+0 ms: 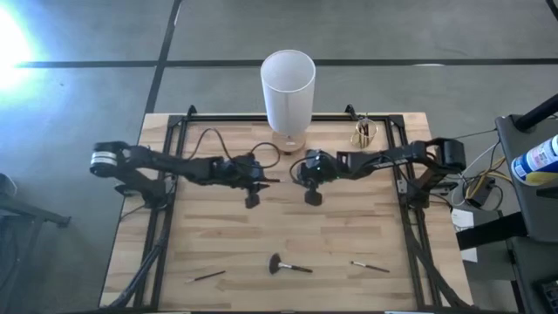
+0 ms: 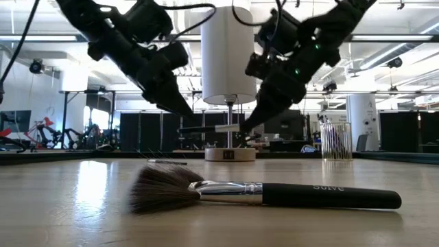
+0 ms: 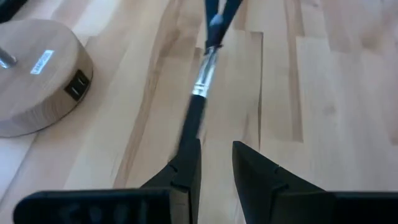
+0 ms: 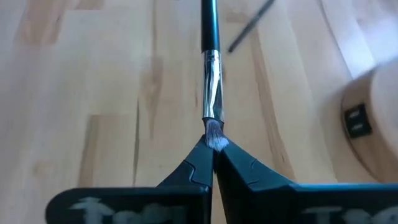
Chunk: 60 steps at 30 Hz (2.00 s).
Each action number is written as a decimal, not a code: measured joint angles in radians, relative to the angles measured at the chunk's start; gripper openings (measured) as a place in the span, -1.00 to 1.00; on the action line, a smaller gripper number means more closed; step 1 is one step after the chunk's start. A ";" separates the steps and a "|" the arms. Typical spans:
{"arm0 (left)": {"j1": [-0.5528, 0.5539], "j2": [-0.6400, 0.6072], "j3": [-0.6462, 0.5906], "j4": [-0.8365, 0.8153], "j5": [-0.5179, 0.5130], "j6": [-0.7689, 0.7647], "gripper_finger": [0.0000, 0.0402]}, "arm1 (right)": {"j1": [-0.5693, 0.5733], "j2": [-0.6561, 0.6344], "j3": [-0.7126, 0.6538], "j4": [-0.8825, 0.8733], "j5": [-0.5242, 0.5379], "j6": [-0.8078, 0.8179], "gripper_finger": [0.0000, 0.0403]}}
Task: Pick & Place Makeup Brushes
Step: Put the foundation brush into the makeup brush holder
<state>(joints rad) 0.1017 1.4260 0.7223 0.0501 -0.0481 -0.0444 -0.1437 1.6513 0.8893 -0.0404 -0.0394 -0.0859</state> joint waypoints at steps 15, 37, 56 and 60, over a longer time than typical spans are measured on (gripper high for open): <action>-0.001 0.032 0.039 -0.131 0.076 0.002 -0.65 | 0.073 0.000 0.136 -0.145 0.022 -0.102 -0.96; 0.002 0.032 -0.318 0.718 0.117 -0.265 -0.84 | 0.072 -0.351 -0.141 0.080 0.196 0.155 -0.47; 0.003 0.072 -0.253 1.041 0.188 -0.180 -0.84 | 0.066 -0.147 -0.265 0.989 0.039 0.382 0.08; 0.003 0.072 -0.250 1.040 0.194 -0.173 -0.84 | 0.067 -0.101 -0.211 0.991 0.022 0.366 0.08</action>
<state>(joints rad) 0.1047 1.4979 0.4721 1.0904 0.1454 -0.2176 -0.0769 1.5502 0.6779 0.9505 -0.0174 0.2804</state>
